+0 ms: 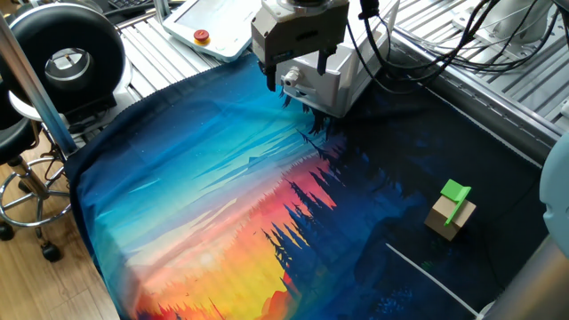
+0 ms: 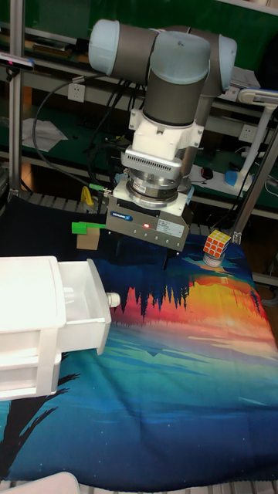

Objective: Use the gripper to push and close the drawer

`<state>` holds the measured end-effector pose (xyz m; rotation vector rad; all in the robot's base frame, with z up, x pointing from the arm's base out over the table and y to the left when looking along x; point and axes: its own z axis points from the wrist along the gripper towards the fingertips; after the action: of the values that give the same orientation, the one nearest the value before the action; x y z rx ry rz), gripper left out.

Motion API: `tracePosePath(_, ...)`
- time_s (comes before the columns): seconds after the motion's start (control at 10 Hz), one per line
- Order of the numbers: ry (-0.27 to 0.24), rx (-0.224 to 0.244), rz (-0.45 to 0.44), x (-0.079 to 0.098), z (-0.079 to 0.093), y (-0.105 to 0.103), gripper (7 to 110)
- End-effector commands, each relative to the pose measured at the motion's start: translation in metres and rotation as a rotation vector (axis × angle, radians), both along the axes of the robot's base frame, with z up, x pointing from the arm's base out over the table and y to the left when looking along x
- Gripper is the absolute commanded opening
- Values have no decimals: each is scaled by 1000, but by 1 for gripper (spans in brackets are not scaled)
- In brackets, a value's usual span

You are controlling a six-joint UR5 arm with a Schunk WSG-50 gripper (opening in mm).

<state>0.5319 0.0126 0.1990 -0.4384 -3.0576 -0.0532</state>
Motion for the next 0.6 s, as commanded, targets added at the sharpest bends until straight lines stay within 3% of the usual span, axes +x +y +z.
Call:
tracePosePath(0.0, 4, 16, -54, 0, 1, 4, 7)
tracePosePath(0.2, -1, 19, -102, 2, 1, 5, 7)
tracePosePath(0.4, -8, 11, -234, 6, 0, 4, 7)
tracePosePath(0.5, -23, 9, -250, 10, 0, 3, 7)
